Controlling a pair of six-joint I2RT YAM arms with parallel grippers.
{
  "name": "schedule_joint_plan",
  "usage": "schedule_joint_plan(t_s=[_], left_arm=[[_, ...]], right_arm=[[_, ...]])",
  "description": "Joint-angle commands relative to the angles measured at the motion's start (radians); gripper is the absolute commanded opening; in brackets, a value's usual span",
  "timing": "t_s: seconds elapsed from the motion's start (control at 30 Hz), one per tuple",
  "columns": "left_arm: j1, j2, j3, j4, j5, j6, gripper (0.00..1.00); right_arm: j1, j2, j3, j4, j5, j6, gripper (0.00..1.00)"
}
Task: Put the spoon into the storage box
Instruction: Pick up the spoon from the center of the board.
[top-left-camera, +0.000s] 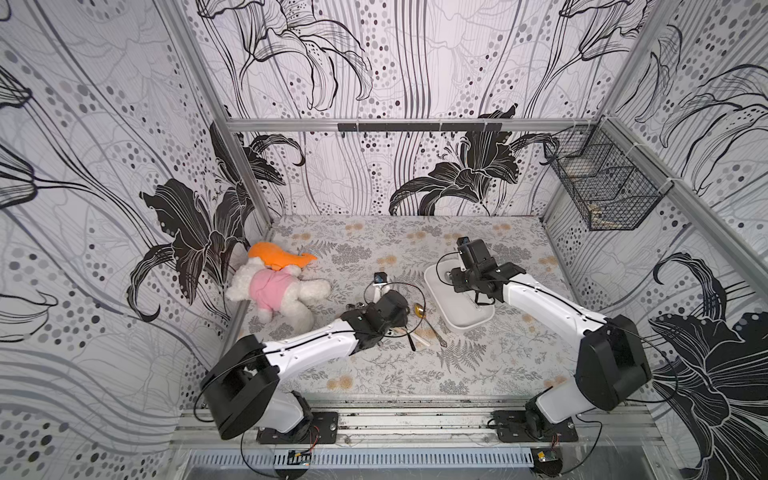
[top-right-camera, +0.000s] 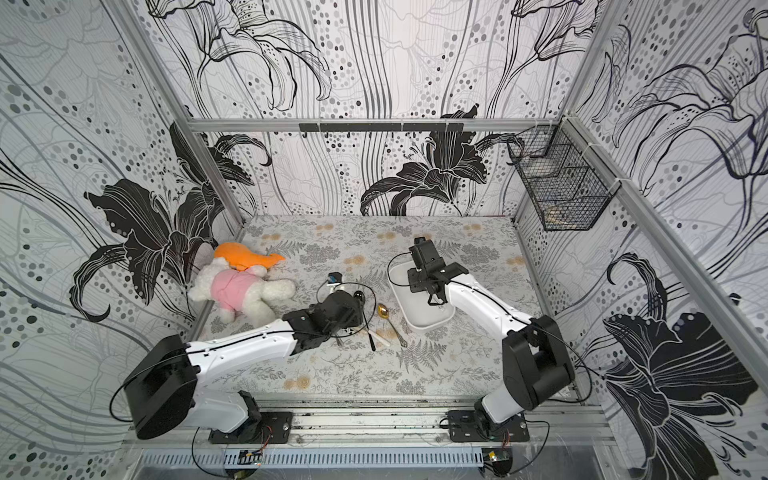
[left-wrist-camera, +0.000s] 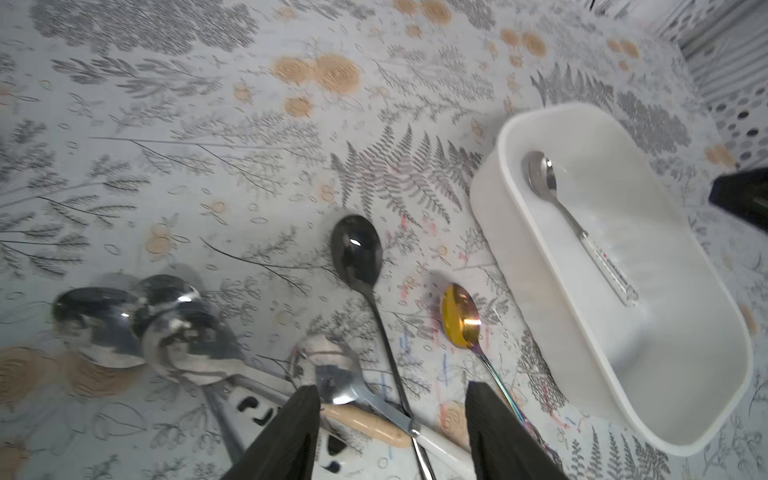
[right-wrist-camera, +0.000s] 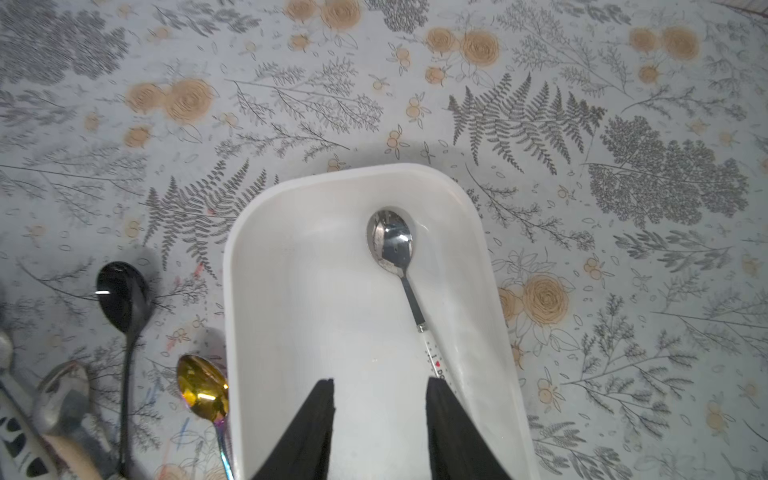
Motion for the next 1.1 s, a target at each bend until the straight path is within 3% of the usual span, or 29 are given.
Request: schedule_joint_plan(t_s=[0.0,0.17,0.5,0.8,1.07], left_arm=[[-0.064,0.102,0.074,-0.086,-0.048,-0.068,0.61],[-0.078,0.231,0.129,-0.065,0.012,-0.095,0.6],[-0.104,0.382,0.229,-0.158,0.004,-0.077,0.6],[-0.103,0.293,0.106,-0.286,-0.08,-0.091,0.62],[-0.097,0.142,-0.033,-0.292,-0.074,-0.131,0.63]], right_arm=[[0.003,-0.033,-0.068,0.063,-0.04,0.031,0.41],[0.003,-0.029,-0.088,0.064,-0.02,0.031,0.41],[0.003,-0.04,-0.109,0.084,-0.001,0.026,0.41],[0.003,-0.039,-0.111,0.088,-0.002,0.027,0.41],[0.003,-0.031,-0.111,0.087,-0.013,0.031,0.41]])
